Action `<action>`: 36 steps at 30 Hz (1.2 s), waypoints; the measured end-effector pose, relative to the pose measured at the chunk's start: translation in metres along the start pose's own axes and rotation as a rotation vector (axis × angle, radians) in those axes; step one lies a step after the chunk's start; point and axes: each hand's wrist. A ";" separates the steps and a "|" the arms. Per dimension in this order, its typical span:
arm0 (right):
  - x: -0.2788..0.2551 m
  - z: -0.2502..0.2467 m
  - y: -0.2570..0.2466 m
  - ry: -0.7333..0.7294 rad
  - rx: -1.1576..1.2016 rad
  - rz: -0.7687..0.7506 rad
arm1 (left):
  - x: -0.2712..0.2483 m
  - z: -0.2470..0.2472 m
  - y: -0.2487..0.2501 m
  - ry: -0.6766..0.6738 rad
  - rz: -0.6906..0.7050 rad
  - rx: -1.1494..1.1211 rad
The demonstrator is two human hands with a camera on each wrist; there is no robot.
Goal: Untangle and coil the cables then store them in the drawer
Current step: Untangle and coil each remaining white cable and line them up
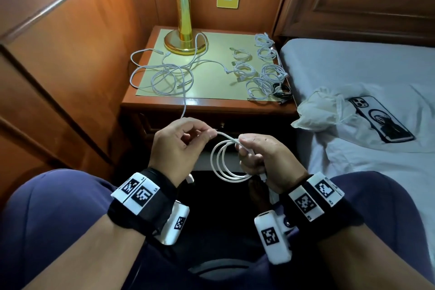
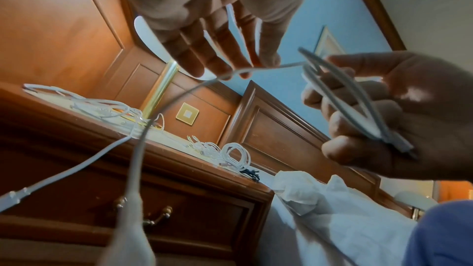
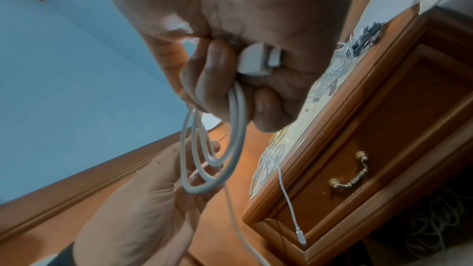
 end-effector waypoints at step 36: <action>0.148 -0.114 -0.035 0.278 -0.242 -0.217 | 0.147 0.122 0.082 -0.658 -0.748 -0.935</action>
Point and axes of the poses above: each hand's wrist, its own x-axis towards the middle knuckle, its own z-axis out of the palm, y = z × x, and after that the axes turned 15 degrees about -z, right-handed
